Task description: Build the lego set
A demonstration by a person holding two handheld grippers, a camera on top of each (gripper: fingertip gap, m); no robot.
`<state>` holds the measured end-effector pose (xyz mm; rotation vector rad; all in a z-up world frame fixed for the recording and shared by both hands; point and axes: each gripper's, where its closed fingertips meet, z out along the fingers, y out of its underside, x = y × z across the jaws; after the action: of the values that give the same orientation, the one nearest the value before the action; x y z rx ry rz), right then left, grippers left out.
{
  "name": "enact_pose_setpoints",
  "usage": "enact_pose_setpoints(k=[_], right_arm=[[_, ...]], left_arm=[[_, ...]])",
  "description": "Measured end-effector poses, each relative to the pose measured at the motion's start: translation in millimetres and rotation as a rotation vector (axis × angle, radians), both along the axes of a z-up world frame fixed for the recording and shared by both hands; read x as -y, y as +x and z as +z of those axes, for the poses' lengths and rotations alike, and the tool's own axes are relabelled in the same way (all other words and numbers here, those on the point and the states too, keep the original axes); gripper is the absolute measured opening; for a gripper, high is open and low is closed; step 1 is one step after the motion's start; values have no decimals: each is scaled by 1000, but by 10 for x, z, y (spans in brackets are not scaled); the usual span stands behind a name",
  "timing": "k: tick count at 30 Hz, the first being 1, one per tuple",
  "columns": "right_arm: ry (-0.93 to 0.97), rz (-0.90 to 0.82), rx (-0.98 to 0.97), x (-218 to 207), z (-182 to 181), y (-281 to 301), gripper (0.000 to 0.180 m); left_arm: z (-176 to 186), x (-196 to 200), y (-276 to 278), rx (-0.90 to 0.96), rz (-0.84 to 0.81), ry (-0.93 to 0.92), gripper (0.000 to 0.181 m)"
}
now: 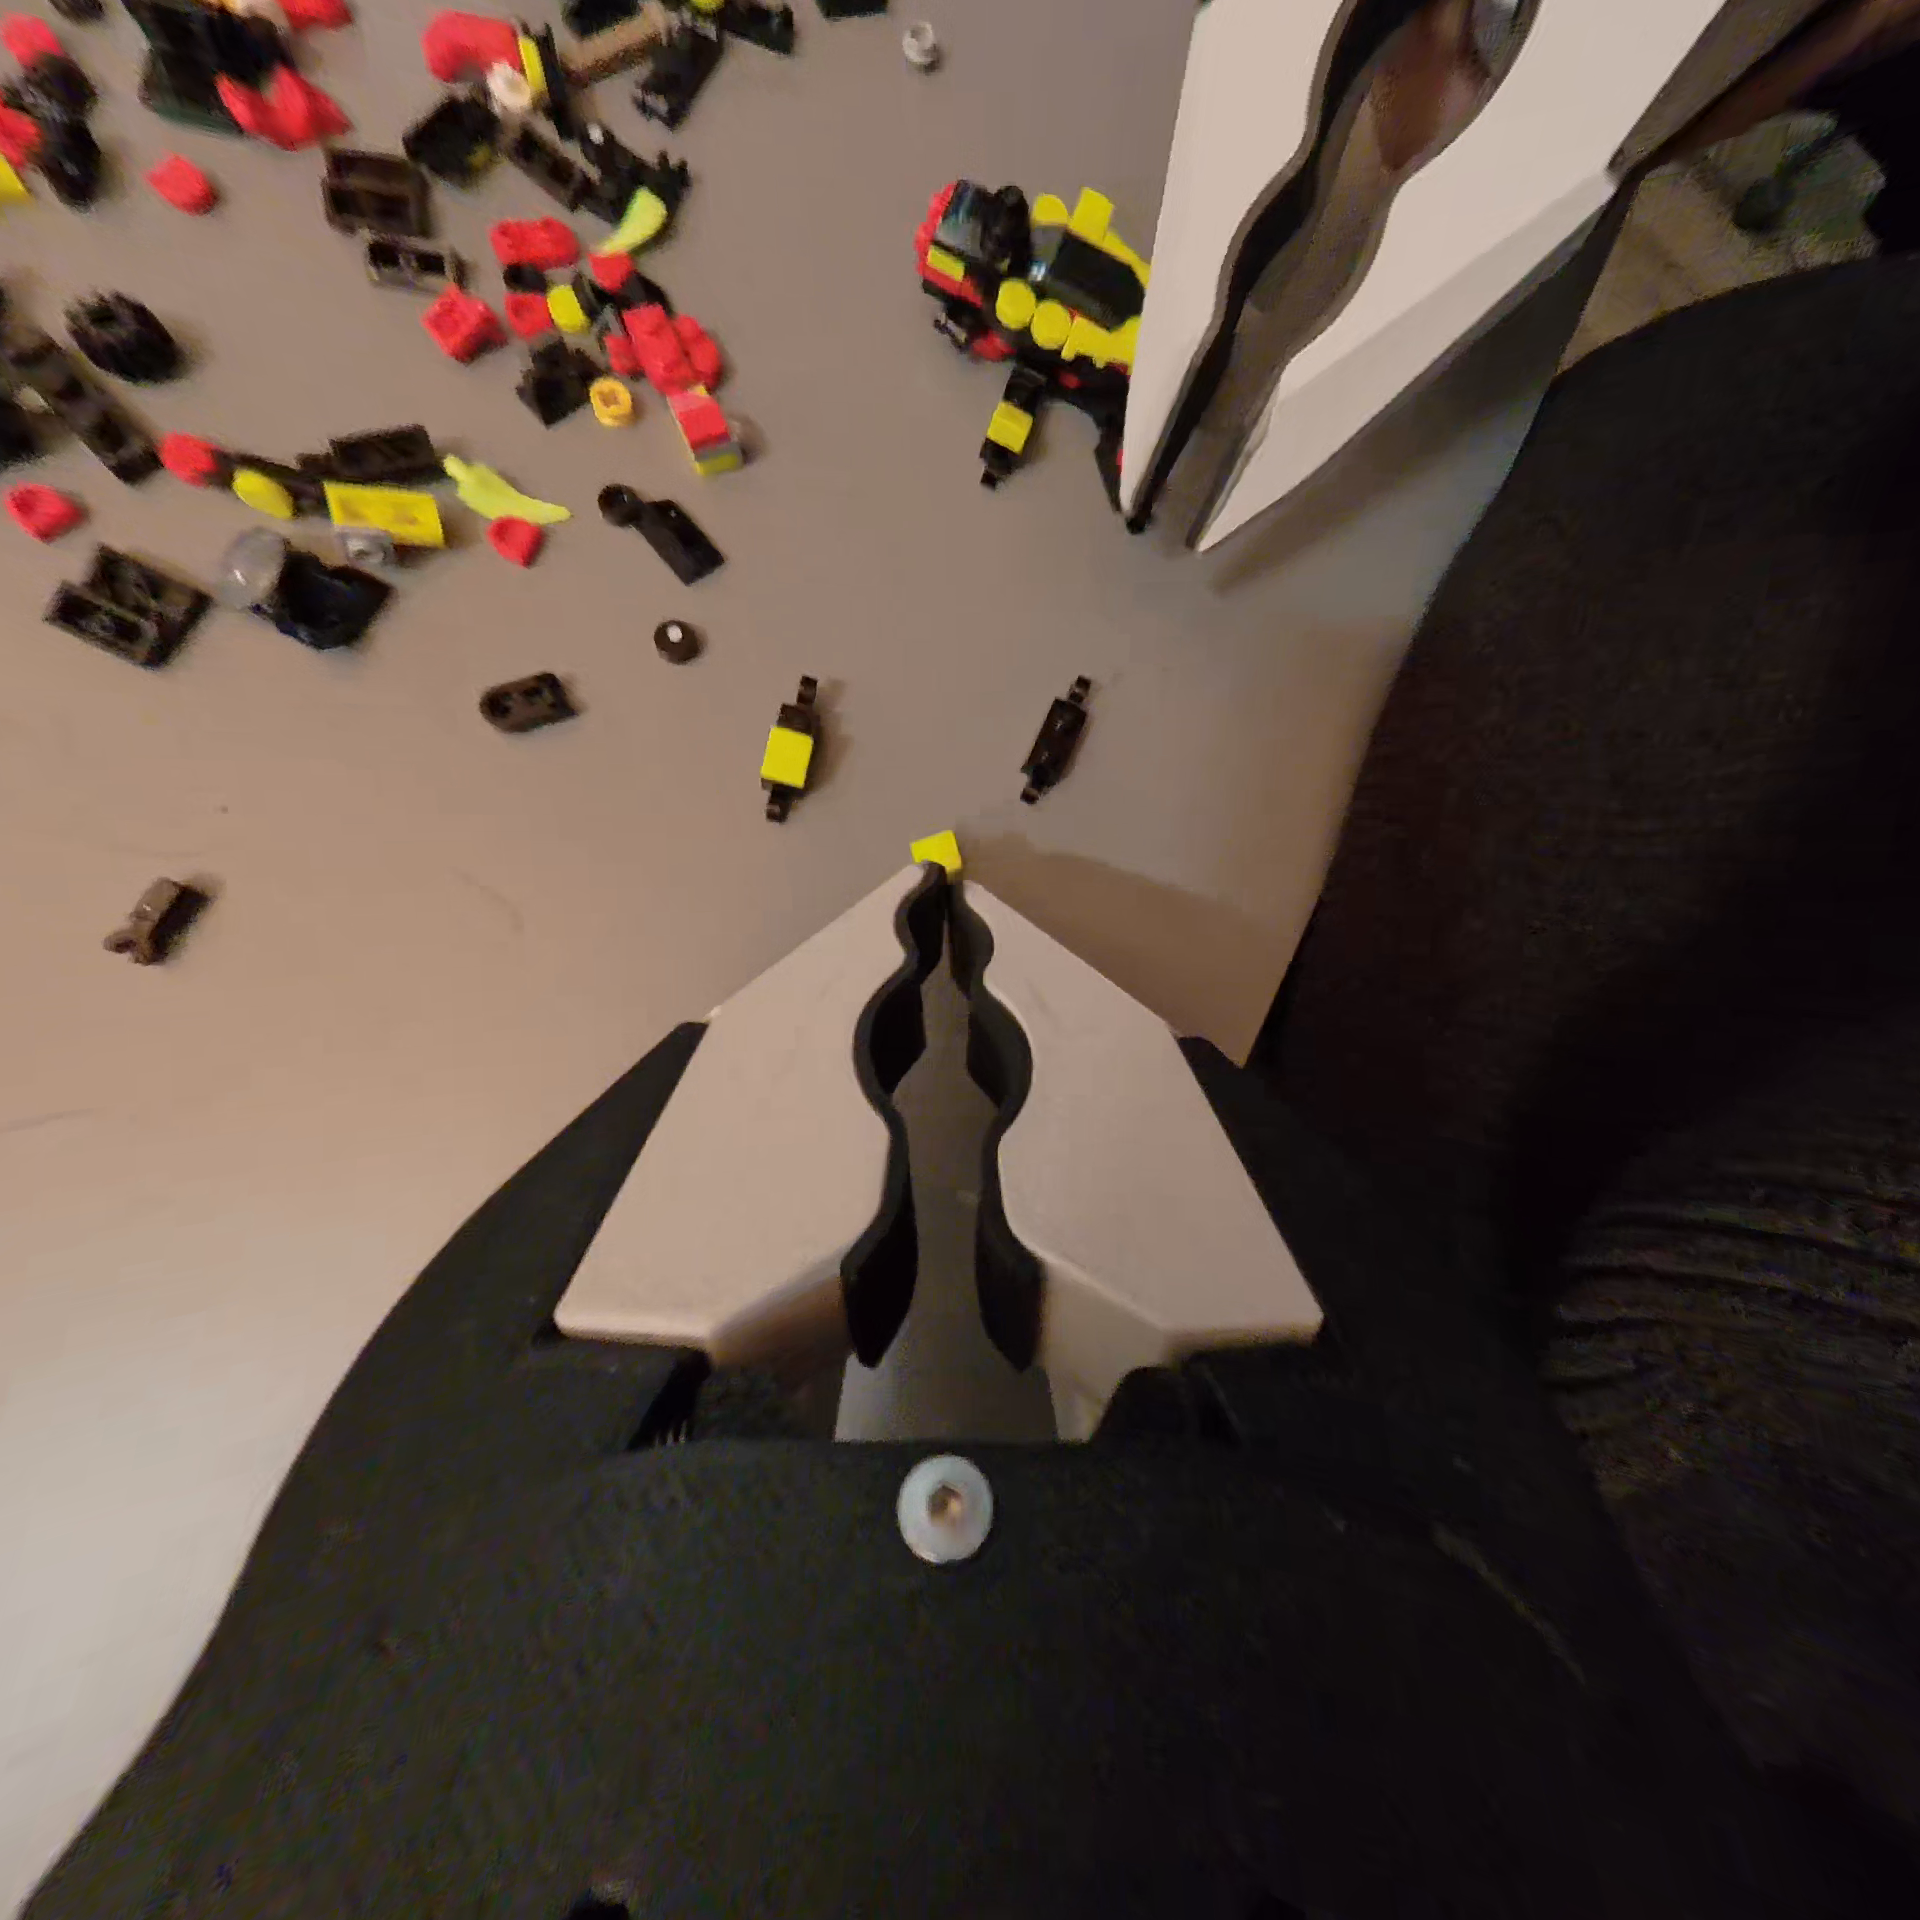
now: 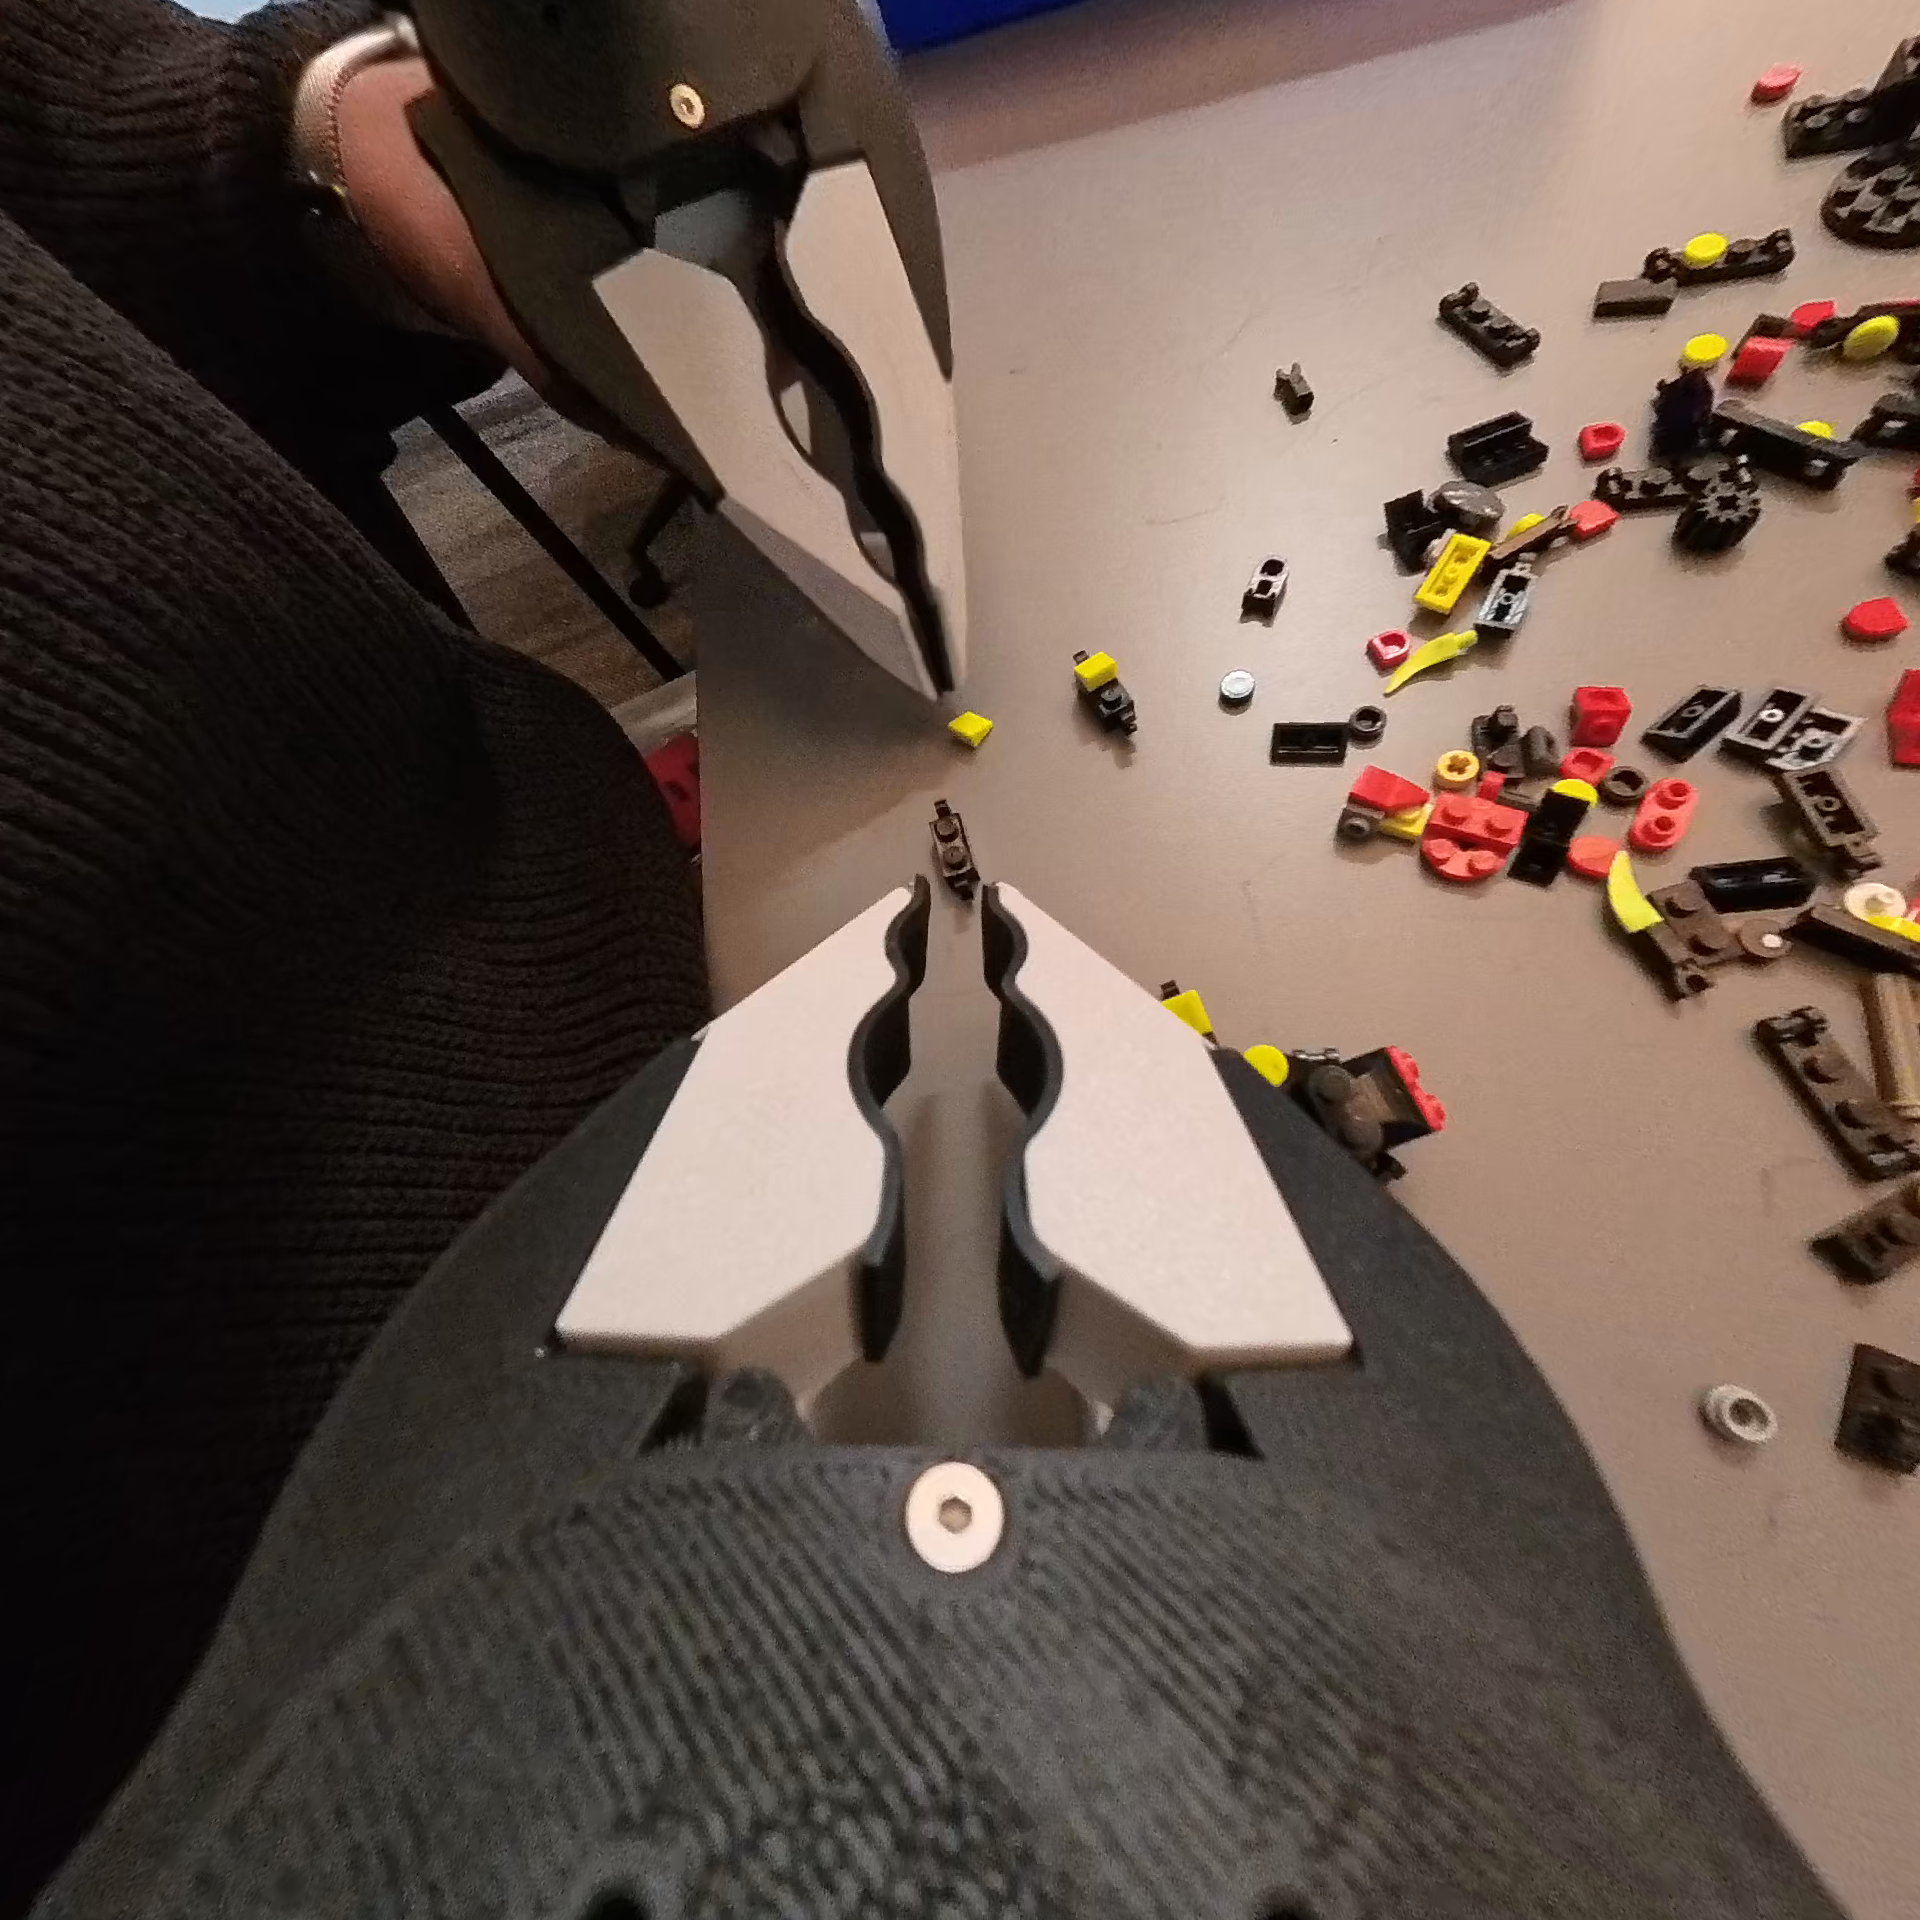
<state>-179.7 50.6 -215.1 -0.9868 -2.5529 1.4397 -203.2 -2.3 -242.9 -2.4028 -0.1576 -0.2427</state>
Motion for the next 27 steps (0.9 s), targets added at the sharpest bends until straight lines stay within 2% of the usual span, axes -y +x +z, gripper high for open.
enact_pose_setpoints(k=[15, 20, 27], right_arm=[[-2, 4, 6, 4, -8, 4, 8], [-1, 4, 4, 4, -7, 6, 8], [-2, 6, 8, 5, -12, 9, 8]], left_arm=[[-71, -71, 127, -6, -50, -22, 0], [44, -61, 27, 55, 11, 35, 0], [-20, -94, -32, -10, 30, 17, 15]])
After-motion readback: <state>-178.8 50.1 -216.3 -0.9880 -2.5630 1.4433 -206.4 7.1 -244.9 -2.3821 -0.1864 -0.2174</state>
